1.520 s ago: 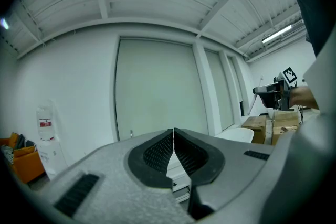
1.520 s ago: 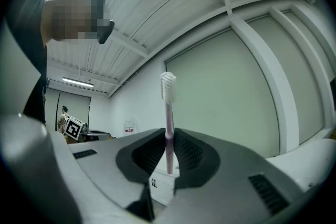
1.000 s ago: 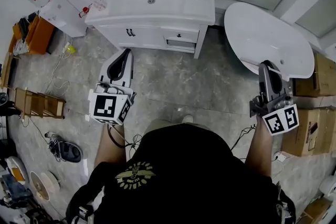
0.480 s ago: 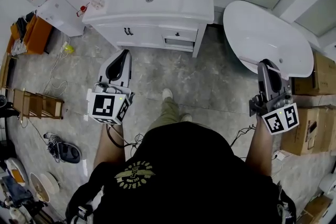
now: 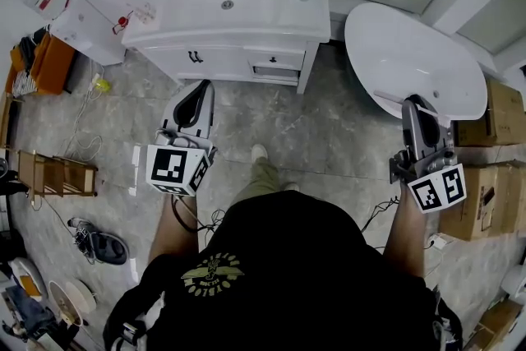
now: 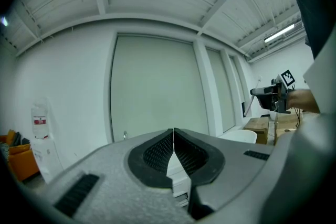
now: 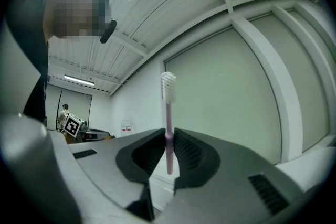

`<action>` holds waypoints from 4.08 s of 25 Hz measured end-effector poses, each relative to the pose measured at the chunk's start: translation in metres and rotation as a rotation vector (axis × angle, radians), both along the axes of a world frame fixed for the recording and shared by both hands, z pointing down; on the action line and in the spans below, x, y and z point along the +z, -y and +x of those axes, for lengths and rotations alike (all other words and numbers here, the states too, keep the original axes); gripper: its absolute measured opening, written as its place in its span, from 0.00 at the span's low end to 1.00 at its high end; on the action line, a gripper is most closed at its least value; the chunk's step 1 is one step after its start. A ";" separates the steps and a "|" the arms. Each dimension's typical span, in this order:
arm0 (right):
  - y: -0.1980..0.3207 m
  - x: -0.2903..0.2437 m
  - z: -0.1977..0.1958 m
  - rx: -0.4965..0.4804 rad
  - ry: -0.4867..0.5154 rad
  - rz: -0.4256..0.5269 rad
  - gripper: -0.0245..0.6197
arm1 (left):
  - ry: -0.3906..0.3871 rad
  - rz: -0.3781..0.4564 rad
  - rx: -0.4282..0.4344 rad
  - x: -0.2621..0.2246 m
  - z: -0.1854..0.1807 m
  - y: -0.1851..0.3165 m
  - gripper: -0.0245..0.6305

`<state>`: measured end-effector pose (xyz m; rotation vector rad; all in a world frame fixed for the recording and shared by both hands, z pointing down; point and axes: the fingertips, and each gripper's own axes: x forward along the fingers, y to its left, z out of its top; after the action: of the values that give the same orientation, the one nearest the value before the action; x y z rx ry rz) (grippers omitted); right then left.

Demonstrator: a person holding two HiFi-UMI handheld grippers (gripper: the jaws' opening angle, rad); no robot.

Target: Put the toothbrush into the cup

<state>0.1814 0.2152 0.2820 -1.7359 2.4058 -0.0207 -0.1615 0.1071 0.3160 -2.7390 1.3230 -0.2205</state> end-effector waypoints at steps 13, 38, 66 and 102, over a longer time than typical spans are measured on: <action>0.046 0.002 -0.003 0.016 0.011 -0.007 0.12 | 0.016 -0.009 0.037 0.003 0.008 0.051 0.06; 0.169 -0.007 -0.044 0.073 -0.013 -0.037 0.12 | -0.004 -0.029 0.126 0.010 -0.017 0.197 0.06; 0.226 -0.022 -0.096 0.040 -0.041 -0.006 0.12 | -0.027 -0.031 0.107 0.017 -0.069 0.251 0.06; 0.257 0.003 -0.058 0.031 -0.001 -0.055 0.12 | 0.022 -0.085 0.111 0.038 -0.030 0.275 0.06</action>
<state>0.1229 -0.0417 0.2853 -1.7966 2.4000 -0.0826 -0.1916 -0.1676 0.3538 -2.8603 1.1780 -0.3040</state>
